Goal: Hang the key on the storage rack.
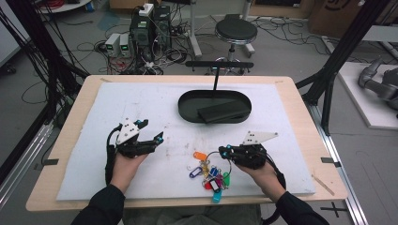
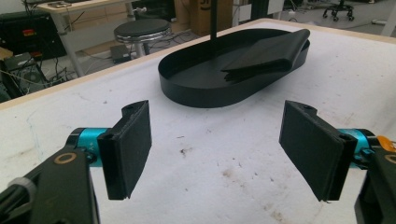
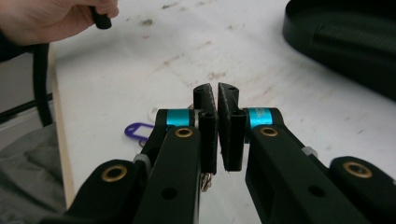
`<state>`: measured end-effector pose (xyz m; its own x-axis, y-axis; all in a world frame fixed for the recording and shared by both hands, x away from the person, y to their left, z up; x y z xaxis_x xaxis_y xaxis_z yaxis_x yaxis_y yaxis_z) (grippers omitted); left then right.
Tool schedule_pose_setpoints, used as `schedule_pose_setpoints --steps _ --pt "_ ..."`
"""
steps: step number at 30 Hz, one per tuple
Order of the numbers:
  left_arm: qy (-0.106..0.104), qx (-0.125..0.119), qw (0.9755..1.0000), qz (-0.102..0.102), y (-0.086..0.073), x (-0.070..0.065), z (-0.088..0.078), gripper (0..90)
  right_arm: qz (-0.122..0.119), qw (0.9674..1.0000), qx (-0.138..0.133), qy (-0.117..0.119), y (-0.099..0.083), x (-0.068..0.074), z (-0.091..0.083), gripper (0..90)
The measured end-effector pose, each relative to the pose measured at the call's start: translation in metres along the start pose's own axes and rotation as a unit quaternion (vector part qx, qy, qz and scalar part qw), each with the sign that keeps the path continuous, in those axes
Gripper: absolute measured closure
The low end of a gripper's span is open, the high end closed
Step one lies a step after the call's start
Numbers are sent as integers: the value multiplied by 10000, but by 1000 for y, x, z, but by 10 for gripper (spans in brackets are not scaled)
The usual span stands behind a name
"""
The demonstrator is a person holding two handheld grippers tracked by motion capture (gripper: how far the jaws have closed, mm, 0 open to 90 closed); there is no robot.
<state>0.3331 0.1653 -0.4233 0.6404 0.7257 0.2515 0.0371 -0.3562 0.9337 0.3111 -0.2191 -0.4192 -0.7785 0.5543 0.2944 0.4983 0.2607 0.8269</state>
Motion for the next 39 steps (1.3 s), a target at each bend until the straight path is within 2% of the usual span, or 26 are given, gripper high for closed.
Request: schedule_pose_setpoints --steps 3,6,10,18,21,26,29,35,39 --pt "1 -2 10000 30 1 -1 0 254 -311 9991 -148 -258 4 7 -4 879" --pt "-10 -2 10000 51 1 -1 0 254 -689 9958 -241 -547 6 15 -5 879" --pt "-13 -5 10000 54 1 -2 0 254 -924 9939 -211 -569 5 22 -2 879" --pt "-9 -47 10000 49 2 -2 -1 254 -872 9954 -147 -361 3 25 1 875" --pt "-210 -101 9997 100 4 -6 0 254 -937 9950 -162 -292 3 27 1 875" --pt "-352 -145 9990 235 8 -14 4 256 -964 9951 -173 -160 3 32 2 873" --pt "-382 -125 9987 325 9 -16 5 256 -862 9961 -99 -129 2 31 3 868" --pt "-378 -152 9987 310 9 -16 4 256 -676 9976 136 -43 0 28 7 849" --pt "-467 -202 9983 298 10 -17 5 256 -550 9983 208 46 1 26 8 868"
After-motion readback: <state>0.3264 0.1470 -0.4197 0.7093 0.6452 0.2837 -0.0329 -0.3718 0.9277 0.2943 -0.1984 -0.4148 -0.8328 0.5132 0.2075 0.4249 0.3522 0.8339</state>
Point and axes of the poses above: each handheld gripper's, and its own axes: z roughly forward along the jaws, y roughly out of its top, x roughly to its left, the point moved 1 cm from there along z, roughly forward along the jaws, and after that the axes turned 11 degrees about z, right-handed, at the moved point
